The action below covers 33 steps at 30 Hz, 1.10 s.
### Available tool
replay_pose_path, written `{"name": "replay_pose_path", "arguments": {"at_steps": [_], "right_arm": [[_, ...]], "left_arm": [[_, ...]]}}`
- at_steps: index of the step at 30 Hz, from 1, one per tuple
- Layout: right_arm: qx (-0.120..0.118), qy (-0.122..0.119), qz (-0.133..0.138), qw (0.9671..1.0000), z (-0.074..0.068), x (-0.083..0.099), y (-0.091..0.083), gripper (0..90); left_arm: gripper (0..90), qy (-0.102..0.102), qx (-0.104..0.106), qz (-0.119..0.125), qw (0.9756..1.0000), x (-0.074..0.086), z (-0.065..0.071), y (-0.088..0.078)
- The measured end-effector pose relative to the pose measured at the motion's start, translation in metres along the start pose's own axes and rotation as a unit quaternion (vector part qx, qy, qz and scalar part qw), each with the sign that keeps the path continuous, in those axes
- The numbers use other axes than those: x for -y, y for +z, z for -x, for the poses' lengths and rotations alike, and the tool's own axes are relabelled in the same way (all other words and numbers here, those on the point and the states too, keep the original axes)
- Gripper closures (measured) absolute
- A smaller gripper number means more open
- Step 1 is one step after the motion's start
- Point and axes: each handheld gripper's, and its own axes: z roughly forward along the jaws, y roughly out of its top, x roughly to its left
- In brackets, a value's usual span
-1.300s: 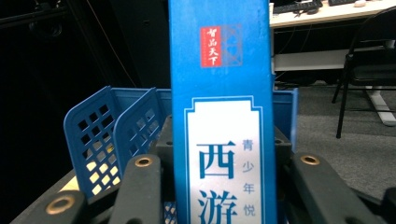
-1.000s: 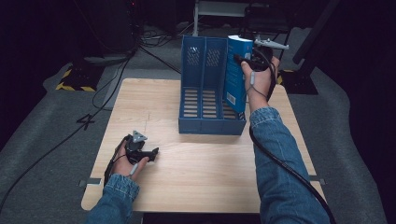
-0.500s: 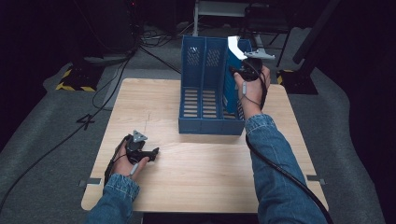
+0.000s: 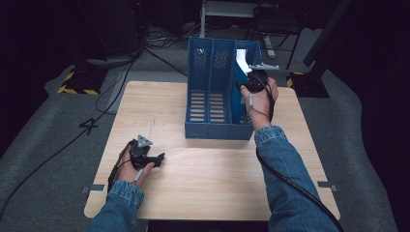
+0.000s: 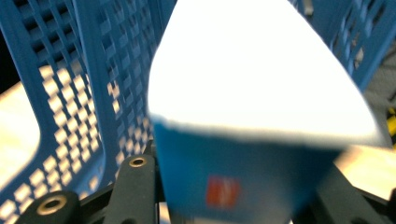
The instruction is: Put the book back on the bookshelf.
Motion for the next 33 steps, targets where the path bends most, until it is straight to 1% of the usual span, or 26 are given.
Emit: {"name": "replay_pose_path", "arguments": {"at_steps": [1, 5, 6, 8, 10, 11, 13, 14, 15, 20, 21, 22, 24, 25, 26, 28, 29, 30, 32, 33], "right_arm": [[-0.001, 0.002, 0.003, 1.0000, -0.002, 0.003, -0.001, 57.7], [0.017, -0.005, 0.020, 0.9996, -0.008, 0.012, -0.003, 59.3], [0.017, -0.001, 0.023, 0.9996, -0.008, 0.012, -0.003, 59.7], [0.017, 0.009, 0.026, 0.9995, -0.006, 0.010, 0.000, 60.0], [0.020, 0.013, 0.028, 0.9993, -0.003, 0.006, 0.008, 60.1], [0.020, 0.013, 0.028, 0.9993, -0.003, 0.006, 0.008, 60.1], [0.023, 0.023, 0.028, 0.9991, -0.002, 0.000, 0.014, 60.0], [0.023, 0.023, 0.028, 0.9991, -0.002, 0.000, 0.014, 60.0], [0.024, 0.024, 0.020, 0.9992, -0.003, -0.003, 0.015, 59.8], [0.026, 0.019, 0.022, 0.9992, -0.002, -0.001, 0.014, 58.0], [0.024, 0.005, 0.017, 0.9996, -0.001, 0.000, 0.012, 55.1], [0.022, -0.002, 0.015, 0.9996, -0.001, 0.000, 0.011, 54.0], [0.017, -0.004, 0.014, 0.9997, -0.001, 0.001, 0.010, 52.3], [0.011, -0.002, 0.016, 0.9998, -0.002, 0.002, 0.006, 50.7], [0.011, -0.002, 0.016, 0.9998, -0.002, 0.002, 0.006, 50.7], [0.010, -0.017, 0.027, 0.9995, -0.001, 0.002, 0.000, 49.8], [0.006, -0.023, 0.035, 0.9991, -0.001, 0.001, -0.007, 47.7], [0.006, -0.023, 0.035, 0.9991, -0.001, 0.001, -0.007, 47.7], [-0.003, -0.021, 0.047, 0.9987, 0.000, 0.000, -0.017, 45.9], [-0.008, -0.022, 0.051, 0.9984, 0.000, 0.000, -0.022, 45.3]], "left_arm": [[21.5, 0.000, -0.001, 0.001, 1.0000, 0.000, 0.000, 0.000], [21.5, 0.000, -0.002, 0.000, 1.0000, 0.000, 0.000, 0.000], [21.5, 0.000, -0.002, 0.000, 1.0000, 0.000, 0.000, 0.000], [21.5, 0.000, -0.002, 0.000, 1.0000, 0.000, 0.000, 0.000], [21.5, 0.000, -0.002, 0.000, 1.0000, 0.000, 0.000, 0.000], [21.5, -0.001, -0.002, 0.000, 1.0000, 0.000, 0.000, 0.000], [21.5, -0.001, -0.002, 0.001, 1.0000, 0.000, 0.000, 0.000], [21.5, -0.001, -0.002, 0.001, 1.0000, 0.000, 0.000, 0.000], [21.5, 0.000, -0.002, 0.000, 1.0000, 0.000, 0.000, 0.000], [21.5, 0.001, -0.002, 0.000, 1.0000, 0.000, 0.000, 0.000], [21.5, 0.001, -0.002, 0.000, 1.0000, 0.000, 0.000, 0.000], [21.5, 0.001, -0.001, 0.000, 1.0000, 0.000, 0.000, 0.000], [21.5, 0.001, -0.002, 0.000, 1.0000, 0.000, 0.000, 0.000], [21.5, 0.000, -0.001, 0.000, 1.0000, 0.000, 0.000, 0.000], [21.5, 0.000, -0.001, 0.000, 1.0000, 0.000, 0.000, 0.000], [21.5, 0.001, -0.001, 0.000, 1.0000, 0.000, 0.000, 0.000], [21.4, 0.000, -0.001, 0.001, 1.0000, 0.001, 0.000, 0.000], [21.5, 0.000, -0.001, 0.001, 1.0000, 0.001, 0.000, 0.000], [21.4, -0.001, -0.002, 0.001, 1.0000, 0.001, 0.001, -0.001], [21.4, 0.001, 0.000, 0.000, 1.0000, 0.002, 0.000, -0.002]]}}
